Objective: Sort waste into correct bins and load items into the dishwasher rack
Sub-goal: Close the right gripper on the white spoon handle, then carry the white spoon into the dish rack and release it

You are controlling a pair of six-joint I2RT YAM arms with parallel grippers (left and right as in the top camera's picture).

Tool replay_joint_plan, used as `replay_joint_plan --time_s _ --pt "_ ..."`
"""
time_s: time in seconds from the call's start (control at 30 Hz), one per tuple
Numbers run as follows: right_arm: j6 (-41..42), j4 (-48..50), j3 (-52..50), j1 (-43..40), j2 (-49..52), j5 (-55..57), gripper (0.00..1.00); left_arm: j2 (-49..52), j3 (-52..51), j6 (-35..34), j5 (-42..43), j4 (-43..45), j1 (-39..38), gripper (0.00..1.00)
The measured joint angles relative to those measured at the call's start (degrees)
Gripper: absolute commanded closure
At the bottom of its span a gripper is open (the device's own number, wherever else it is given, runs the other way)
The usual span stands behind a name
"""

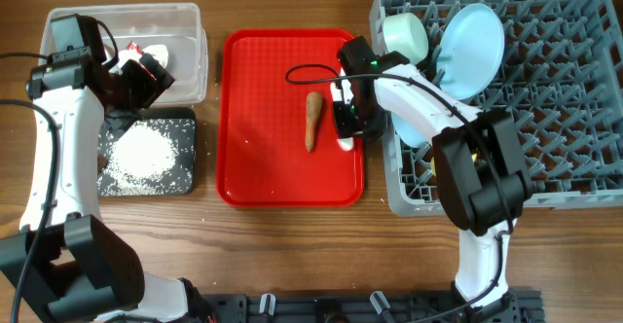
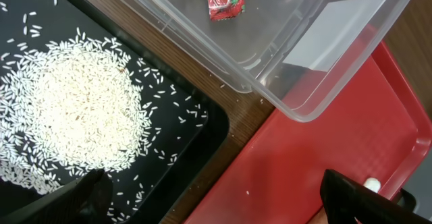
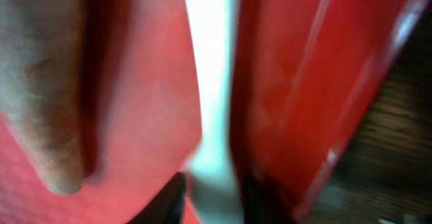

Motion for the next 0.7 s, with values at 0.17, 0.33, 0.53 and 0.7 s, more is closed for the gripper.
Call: replay_joint_plan --time_s 0.17,0.33,0.53,0.7 --pt "0.9 0.9 -0.1 -0.2 0.0 0.0 0.94 0.0 0.0 0.0 0.0 0.0 0.0 0.0" --pt "1.0 1.0 -0.1 -0.2 0.0 0.2 0.96 0.0 0.0 0.0 0.0 0.0 0.0 0.0" --pt "1.0 -1.6 4.0 -0.2 -0.5 2.0 0.96 0.0 0.0 0.0 0.0 0.0 0.0 0.0" --pt "0.8 -2.6 12.0 -1.1 -10.6 9.0 0.96 0.0 0.0 0.0 0.0 0.0 0.0 0.0"
